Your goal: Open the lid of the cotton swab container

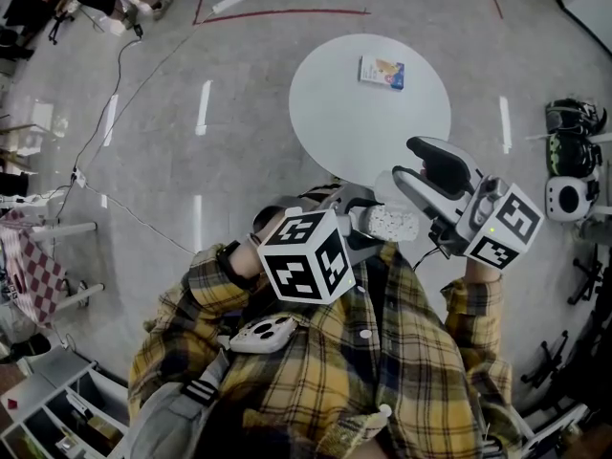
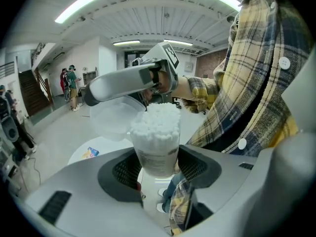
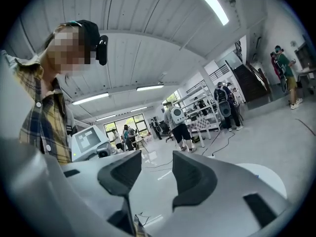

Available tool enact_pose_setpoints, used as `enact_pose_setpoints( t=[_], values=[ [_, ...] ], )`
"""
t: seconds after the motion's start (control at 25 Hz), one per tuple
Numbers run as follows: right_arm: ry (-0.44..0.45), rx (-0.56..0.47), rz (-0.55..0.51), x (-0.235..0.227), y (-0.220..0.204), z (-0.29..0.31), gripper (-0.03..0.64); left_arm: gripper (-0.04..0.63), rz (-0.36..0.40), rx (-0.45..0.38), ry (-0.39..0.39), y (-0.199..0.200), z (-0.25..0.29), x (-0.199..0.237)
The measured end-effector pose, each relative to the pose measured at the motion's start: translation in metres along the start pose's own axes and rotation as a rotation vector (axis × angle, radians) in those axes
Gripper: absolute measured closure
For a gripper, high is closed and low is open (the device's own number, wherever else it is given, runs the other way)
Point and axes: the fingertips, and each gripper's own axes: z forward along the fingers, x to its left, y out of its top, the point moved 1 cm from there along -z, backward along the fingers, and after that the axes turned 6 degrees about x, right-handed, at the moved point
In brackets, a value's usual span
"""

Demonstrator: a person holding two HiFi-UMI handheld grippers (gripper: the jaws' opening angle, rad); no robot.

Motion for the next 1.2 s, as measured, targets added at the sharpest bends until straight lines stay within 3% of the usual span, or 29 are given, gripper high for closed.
enact_pose_setpoints(
  t=[0.4, 0.8, 1.2],
  values=[
    [-0.051, -0.084, -0.042, -0.001, 0.03, -0.013, 0.442, 0.351, -0.034, -0.028, 0.044, 0.003, -0.008, 0.027],
    [-0.252, -0.06, -0.194, 0.0, 0.031, -0.028, 0.451, 0.353, -0.066, -0.068, 0.121, 0.006, -0.018, 0.059],
    [-0.361, -0.09, -0.154, -0.004, 0.011, -0.038, 0.514, 0.353, -0.096, -0.087, 0.152, 0.004, -0.018, 0.065]
  ],
)
